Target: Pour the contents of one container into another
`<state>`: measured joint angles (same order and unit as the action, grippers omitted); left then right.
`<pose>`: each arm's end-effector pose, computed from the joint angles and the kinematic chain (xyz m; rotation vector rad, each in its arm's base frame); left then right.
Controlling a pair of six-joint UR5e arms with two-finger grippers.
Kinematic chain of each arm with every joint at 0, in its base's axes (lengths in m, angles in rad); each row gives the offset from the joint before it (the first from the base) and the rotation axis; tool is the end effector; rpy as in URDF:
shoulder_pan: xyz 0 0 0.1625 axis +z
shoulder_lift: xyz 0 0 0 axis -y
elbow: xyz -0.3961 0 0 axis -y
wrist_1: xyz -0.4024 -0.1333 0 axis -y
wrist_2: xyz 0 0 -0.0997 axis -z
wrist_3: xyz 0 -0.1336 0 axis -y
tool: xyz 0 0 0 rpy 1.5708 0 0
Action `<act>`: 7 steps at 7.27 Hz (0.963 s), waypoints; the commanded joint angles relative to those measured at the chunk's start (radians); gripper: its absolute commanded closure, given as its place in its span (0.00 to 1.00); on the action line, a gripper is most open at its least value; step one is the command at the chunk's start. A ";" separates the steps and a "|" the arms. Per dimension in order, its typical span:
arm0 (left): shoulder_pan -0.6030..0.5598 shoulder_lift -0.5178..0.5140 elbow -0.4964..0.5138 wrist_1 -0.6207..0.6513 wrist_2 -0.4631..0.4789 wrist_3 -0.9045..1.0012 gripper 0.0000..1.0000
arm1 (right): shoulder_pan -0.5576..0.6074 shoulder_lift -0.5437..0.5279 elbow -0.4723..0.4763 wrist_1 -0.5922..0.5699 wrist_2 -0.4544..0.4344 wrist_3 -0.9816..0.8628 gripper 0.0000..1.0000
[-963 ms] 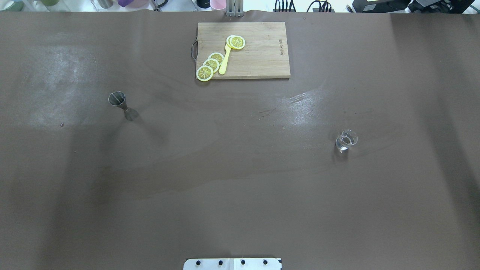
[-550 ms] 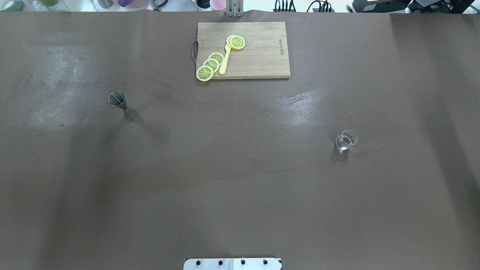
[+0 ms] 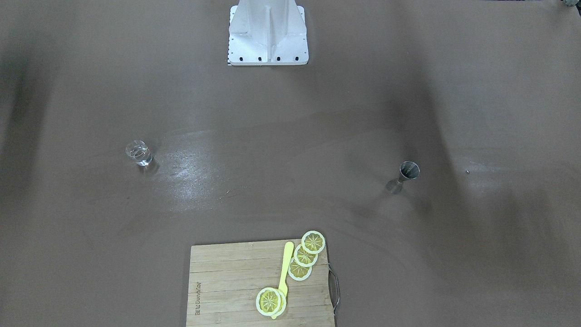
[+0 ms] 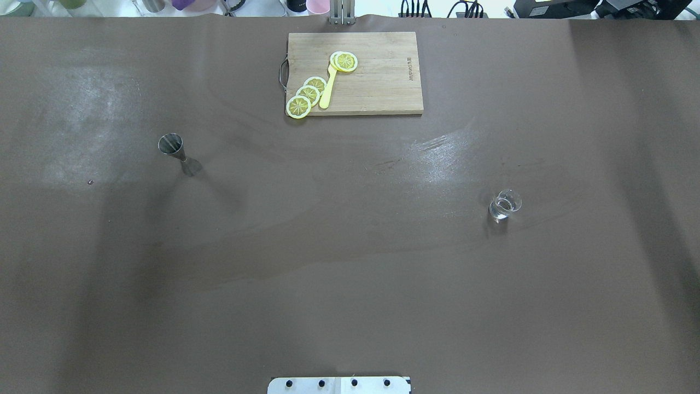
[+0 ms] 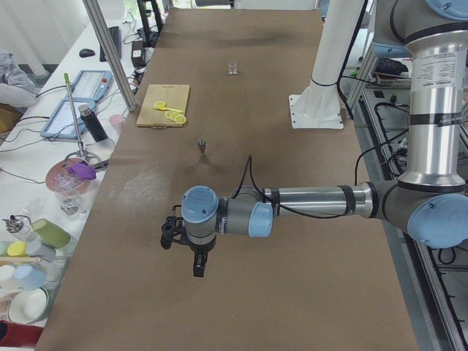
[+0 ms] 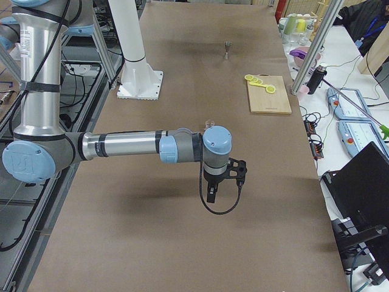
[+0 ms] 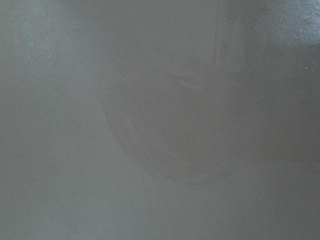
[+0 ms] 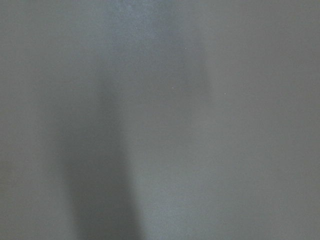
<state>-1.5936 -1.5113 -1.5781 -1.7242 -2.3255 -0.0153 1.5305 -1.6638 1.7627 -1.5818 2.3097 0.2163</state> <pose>-0.0529 -0.4862 0.6656 0.0992 0.7536 0.0019 0.0243 -0.4730 0.6068 -0.0113 -0.7436 0.1354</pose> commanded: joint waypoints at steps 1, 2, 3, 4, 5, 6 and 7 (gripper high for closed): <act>0.000 0.002 -0.002 0.000 -0.002 0.000 0.01 | -0.001 -0.001 0.000 0.000 -0.001 0.000 0.00; 0.000 0.002 -0.002 0.000 -0.002 0.000 0.01 | -0.001 -0.002 0.003 -0.001 -0.001 0.000 0.00; 0.000 0.002 -0.002 0.000 -0.002 0.000 0.01 | -0.001 -0.004 0.004 0.000 0.000 0.000 0.00; 0.000 0.002 -0.002 0.000 0.000 0.000 0.01 | -0.001 -0.011 0.012 -0.001 0.000 0.000 0.00; 0.000 0.002 -0.002 0.000 -0.002 0.000 0.01 | -0.001 -0.002 0.005 0.000 -0.001 0.000 0.00; 0.000 0.002 -0.003 0.000 -0.002 0.000 0.01 | -0.001 -0.004 0.006 0.000 -0.001 0.000 0.00; 0.000 0.002 -0.005 0.000 0.000 0.000 0.01 | -0.001 -0.004 0.006 0.000 -0.001 0.000 0.00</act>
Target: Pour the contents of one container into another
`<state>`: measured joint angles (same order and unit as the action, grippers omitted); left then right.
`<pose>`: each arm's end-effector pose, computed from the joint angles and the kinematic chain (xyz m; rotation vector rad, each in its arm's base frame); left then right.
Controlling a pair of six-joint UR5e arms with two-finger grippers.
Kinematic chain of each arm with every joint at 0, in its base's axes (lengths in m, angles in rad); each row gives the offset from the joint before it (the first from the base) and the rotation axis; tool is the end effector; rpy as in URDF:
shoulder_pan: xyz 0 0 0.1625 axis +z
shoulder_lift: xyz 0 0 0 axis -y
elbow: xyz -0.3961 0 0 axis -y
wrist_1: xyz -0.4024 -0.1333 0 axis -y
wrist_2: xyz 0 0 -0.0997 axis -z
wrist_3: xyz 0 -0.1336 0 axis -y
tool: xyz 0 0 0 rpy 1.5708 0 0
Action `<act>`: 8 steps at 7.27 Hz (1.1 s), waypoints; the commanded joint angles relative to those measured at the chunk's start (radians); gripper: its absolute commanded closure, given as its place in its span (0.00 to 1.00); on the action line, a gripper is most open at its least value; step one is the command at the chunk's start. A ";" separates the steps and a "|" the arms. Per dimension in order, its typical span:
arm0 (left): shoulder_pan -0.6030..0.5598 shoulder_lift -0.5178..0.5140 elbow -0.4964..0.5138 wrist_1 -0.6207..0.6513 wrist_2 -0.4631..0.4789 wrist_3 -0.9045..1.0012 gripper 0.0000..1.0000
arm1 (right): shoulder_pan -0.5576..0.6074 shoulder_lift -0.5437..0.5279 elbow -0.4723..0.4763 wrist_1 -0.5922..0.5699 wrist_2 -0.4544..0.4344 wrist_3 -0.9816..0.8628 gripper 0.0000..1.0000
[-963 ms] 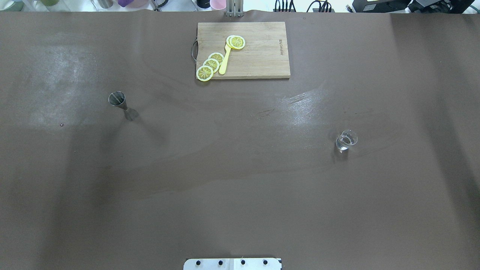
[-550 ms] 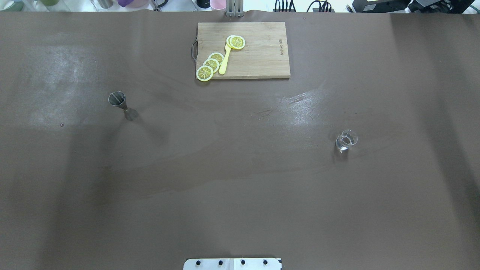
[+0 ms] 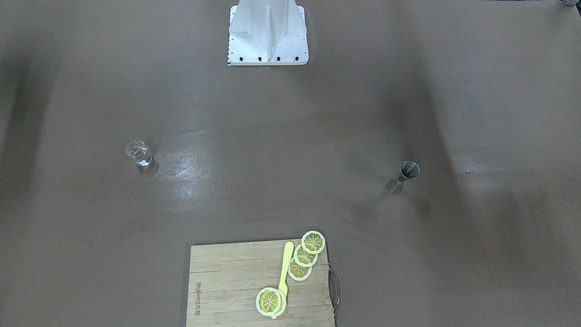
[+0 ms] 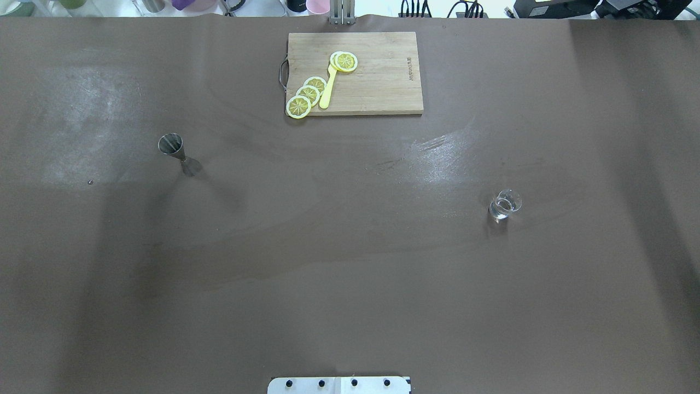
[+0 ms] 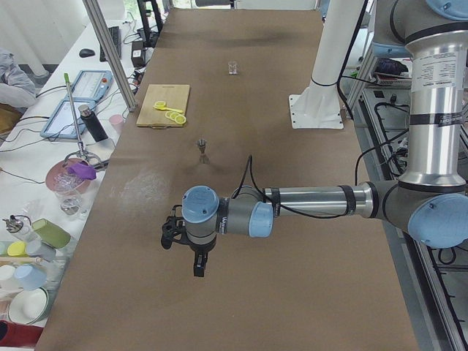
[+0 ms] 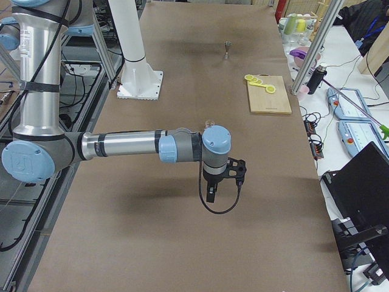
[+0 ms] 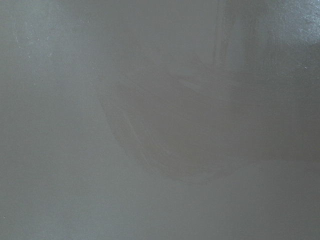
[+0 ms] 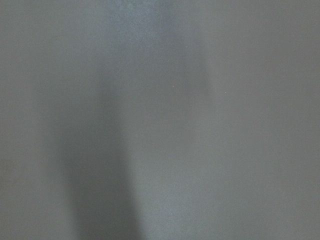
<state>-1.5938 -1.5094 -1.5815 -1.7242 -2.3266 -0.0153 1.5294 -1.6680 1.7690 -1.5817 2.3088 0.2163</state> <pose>-0.0529 -0.4856 0.6647 0.1007 0.7547 0.0024 0.0239 -0.4715 0.6056 -0.0095 -0.7430 0.1335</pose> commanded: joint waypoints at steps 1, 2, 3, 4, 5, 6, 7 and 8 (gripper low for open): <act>0.000 0.000 -0.002 0.000 0.000 0.002 0.01 | 0.000 0.001 0.000 0.000 0.001 0.000 0.00; 0.000 0.000 -0.002 0.000 0.000 0.002 0.01 | 0.000 -0.001 0.001 -0.001 0.003 0.002 0.00; 0.002 0.000 -0.002 0.000 0.000 0.000 0.01 | 0.000 -0.006 0.006 -0.001 0.001 0.002 0.00; 0.000 0.000 -0.003 0.000 0.000 0.000 0.01 | 0.000 0.003 0.001 0.000 -0.003 0.000 0.00; 0.002 0.000 -0.003 0.000 0.000 0.000 0.01 | -0.002 0.005 -0.002 0.000 -0.002 0.000 0.00; 0.000 0.000 -0.003 0.000 0.000 0.000 0.01 | -0.002 0.004 -0.002 0.000 0.000 -0.011 0.00; 0.002 0.000 -0.003 0.000 0.001 0.000 0.01 | -0.020 0.005 -0.003 0.003 -0.009 -0.012 0.00; 0.002 0.000 -0.003 0.000 0.001 0.000 0.01 | -0.032 0.005 0.007 0.006 -0.005 -0.012 0.00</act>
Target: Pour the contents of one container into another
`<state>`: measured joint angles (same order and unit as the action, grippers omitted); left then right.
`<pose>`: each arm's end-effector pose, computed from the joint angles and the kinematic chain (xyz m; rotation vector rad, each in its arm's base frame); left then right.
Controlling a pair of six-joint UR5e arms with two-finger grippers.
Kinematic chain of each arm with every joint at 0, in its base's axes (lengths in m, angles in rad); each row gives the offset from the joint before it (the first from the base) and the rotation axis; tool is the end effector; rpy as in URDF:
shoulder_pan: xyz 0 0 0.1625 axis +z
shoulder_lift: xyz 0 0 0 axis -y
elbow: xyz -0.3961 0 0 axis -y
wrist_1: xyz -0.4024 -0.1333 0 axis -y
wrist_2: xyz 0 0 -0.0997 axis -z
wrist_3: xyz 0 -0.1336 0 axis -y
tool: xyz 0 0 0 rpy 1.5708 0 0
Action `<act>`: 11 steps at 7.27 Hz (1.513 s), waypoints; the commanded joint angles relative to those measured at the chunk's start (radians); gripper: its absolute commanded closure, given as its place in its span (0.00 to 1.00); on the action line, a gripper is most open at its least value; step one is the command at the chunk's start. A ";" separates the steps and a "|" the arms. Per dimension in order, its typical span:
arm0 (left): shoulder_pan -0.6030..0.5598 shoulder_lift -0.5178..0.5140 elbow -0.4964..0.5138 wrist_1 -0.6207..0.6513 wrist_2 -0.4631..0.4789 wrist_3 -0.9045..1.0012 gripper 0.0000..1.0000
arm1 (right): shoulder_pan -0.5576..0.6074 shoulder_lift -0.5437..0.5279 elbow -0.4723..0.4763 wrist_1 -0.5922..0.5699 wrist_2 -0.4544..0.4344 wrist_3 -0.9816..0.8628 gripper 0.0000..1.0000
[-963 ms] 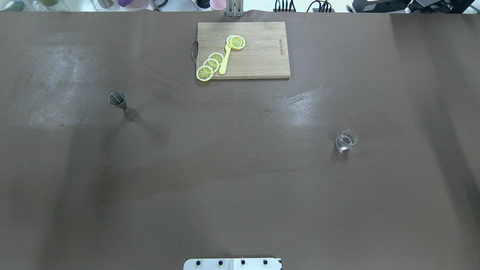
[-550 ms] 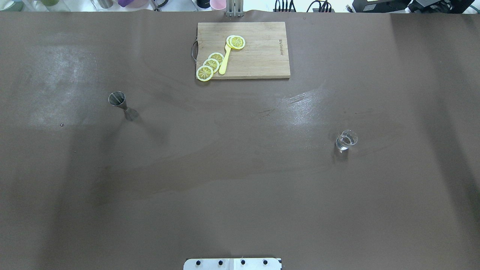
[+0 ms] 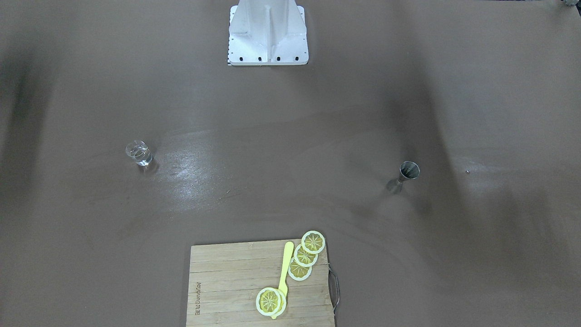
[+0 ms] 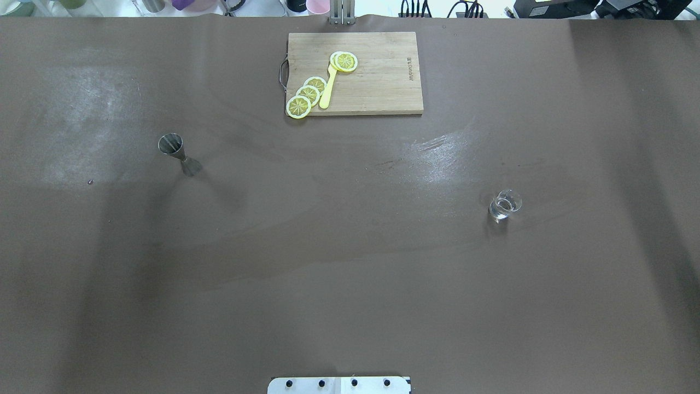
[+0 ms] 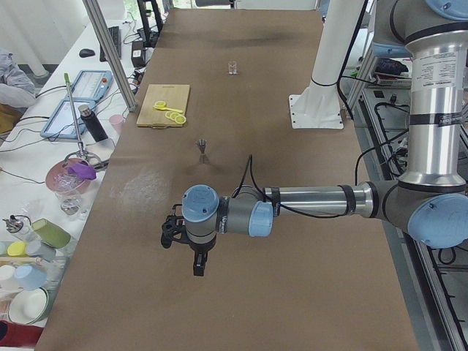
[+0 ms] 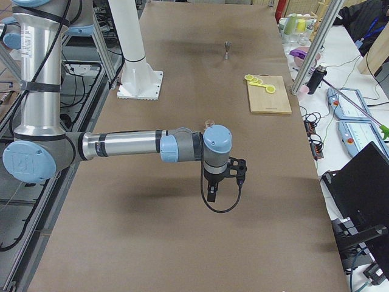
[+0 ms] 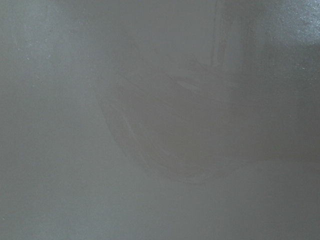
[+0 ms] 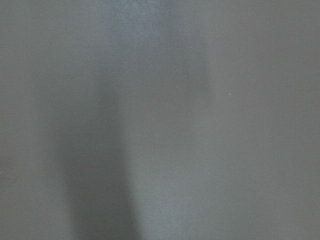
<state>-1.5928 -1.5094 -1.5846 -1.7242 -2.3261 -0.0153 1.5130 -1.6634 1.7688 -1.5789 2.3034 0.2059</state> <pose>-0.0524 -0.4860 0.6632 0.1033 0.7542 0.0045 0.0166 -0.4742 0.6037 -0.0041 -0.7382 0.1057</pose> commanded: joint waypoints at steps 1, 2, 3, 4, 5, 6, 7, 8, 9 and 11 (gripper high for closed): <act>0.001 -0.002 0.000 0.000 -0.001 0.000 0.01 | -0.016 0.005 0.021 0.007 0.005 -0.003 0.00; 0.001 -0.002 0.000 0.000 -0.001 0.000 0.01 | -0.027 0.014 0.046 0.007 -0.004 -0.002 0.00; 0.001 -0.003 -0.002 0.000 -0.001 0.000 0.01 | -0.060 0.016 0.063 0.008 -0.021 0.006 0.00; 0.001 -0.003 -0.002 0.000 -0.001 0.000 0.01 | -0.062 0.055 0.055 -0.004 -0.015 0.007 0.00; 0.001 -0.003 -0.002 0.000 -0.001 0.000 0.01 | -0.062 0.048 0.064 -0.004 -0.022 0.007 0.00; 0.001 -0.003 -0.006 0.000 -0.001 0.000 0.01 | -0.062 0.047 0.063 -0.006 -0.012 0.007 0.00; 0.001 -0.003 -0.008 0.000 -0.001 0.000 0.01 | -0.063 0.048 0.060 -0.006 -0.012 0.007 0.00; 0.001 -0.003 -0.008 0.000 0.001 0.000 0.01 | -0.065 0.062 0.060 -0.009 -0.012 0.009 0.00; 0.001 -0.006 -0.008 0.000 0.001 0.000 0.01 | -0.068 0.062 0.057 -0.001 -0.009 0.007 0.00; 0.001 -0.006 -0.032 0.002 0.001 0.000 0.01 | -0.076 0.065 0.058 0.002 -0.016 -0.003 0.00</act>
<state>-1.5923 -1.5151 -1.6067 -1.7239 -2.3256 -0.0153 1.4410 -1.6007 1.8242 -1.5793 2.2893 0.2068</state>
